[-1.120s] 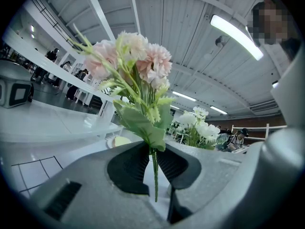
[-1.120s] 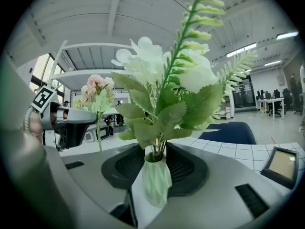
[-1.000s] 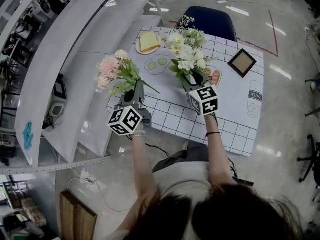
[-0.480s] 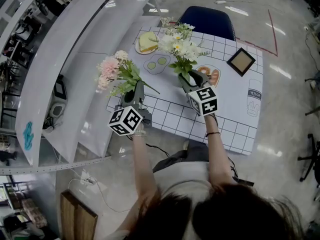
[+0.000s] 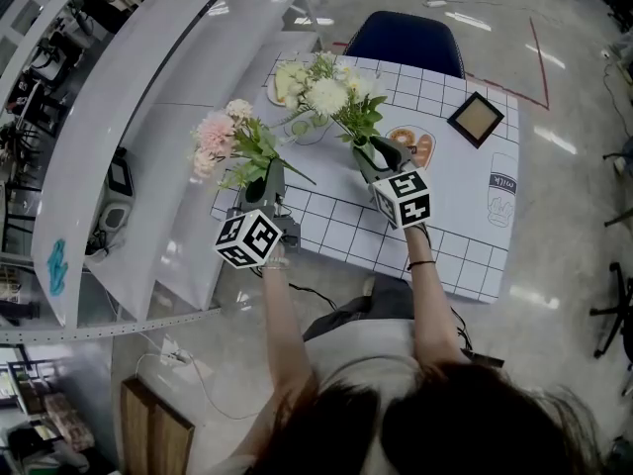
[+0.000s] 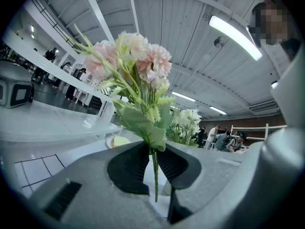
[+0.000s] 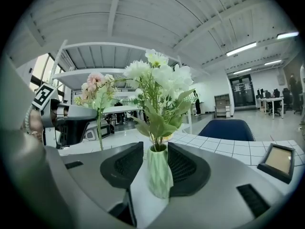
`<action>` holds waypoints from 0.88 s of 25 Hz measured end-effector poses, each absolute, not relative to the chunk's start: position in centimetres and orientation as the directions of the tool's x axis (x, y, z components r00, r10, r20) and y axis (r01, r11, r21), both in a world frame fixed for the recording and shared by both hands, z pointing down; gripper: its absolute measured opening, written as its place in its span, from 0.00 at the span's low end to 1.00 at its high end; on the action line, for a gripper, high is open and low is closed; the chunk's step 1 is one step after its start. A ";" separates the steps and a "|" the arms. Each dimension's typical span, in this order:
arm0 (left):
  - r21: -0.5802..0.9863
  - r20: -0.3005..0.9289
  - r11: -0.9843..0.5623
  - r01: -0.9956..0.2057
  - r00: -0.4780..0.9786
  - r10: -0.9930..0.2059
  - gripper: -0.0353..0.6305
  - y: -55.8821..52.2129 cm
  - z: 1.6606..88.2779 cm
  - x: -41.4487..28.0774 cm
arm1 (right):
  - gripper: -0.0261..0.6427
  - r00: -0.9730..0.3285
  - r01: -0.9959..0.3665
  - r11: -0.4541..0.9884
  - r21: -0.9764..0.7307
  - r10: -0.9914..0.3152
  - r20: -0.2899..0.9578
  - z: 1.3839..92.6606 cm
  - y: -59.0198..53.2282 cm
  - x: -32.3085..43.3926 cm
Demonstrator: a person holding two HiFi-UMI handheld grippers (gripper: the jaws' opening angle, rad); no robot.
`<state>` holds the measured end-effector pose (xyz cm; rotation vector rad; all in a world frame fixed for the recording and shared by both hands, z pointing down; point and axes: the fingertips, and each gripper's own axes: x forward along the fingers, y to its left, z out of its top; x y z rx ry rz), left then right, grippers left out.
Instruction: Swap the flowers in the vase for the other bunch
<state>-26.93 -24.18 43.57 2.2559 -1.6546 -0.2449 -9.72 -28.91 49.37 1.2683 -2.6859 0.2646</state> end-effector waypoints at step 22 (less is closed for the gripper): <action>0.370 0.031 -0.285 -0.884 0.318 -0.947 0.13 -21.4 42.8 -27.0 | 0.19 -0.650 -0.760 0.641 -0.108 -0.744 0.157 45.8 -26.0 -9.5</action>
